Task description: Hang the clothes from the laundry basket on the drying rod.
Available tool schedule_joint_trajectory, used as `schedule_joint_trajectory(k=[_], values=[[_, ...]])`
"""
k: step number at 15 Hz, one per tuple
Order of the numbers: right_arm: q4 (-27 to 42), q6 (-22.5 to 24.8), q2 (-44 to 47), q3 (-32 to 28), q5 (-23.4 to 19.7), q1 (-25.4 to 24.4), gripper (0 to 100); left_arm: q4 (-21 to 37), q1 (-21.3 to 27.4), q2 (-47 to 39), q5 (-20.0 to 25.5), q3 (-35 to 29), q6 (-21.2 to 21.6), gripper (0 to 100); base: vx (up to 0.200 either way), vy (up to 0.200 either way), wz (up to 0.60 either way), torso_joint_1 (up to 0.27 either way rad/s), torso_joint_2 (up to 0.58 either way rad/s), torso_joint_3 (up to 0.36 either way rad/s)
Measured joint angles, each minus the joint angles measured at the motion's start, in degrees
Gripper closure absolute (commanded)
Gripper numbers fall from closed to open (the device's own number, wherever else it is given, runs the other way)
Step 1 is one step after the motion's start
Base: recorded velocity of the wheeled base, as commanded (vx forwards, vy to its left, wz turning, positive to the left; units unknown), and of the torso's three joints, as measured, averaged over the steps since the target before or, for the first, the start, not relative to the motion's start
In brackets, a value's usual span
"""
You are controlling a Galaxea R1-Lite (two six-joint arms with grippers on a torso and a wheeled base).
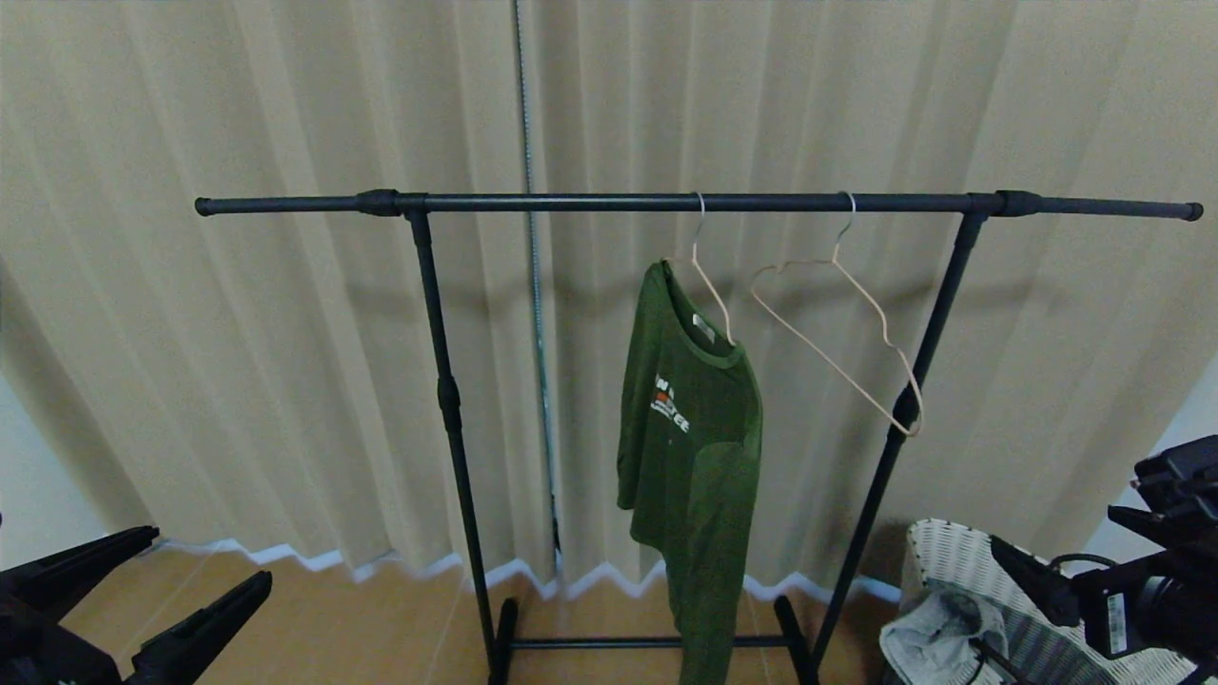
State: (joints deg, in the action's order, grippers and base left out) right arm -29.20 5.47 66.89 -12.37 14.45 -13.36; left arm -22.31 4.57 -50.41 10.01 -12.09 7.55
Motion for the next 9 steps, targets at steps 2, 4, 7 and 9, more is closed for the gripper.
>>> schedule_joint_trajectory(k=[2,4,7,9], values=[[-4.8,0.0,0.3,3.4,-1.6,-0.1,0,-0.1,-0.5,-0.1,0.0,-0.1,0.1,0,0.000,0.000,0.00,0.000,0.00,0.000],[-6.2,0.0,0.4,5.2,-2.3,-0.1,0,-0.2,-0.6,0.0,0.0,-0.1,0.1,0,0.000,0.000,0.00,0.000,0.00,0.000],[-6.2,0.3,0.1,6.0,-2.3,-0.1,0,-0.2,-0.6,0.1,0.1,-0.1,0.2,0,0.000,0.000,0.00,0.000,0.00,0.000],[-6.2,1.8,-0.1,6.6,-2.3,-0.1,0,-0.3,-0.4,0.1,0.1,0.0,0.2,0,0.000,0.000,0.00,0.000,0.00,0.000]])
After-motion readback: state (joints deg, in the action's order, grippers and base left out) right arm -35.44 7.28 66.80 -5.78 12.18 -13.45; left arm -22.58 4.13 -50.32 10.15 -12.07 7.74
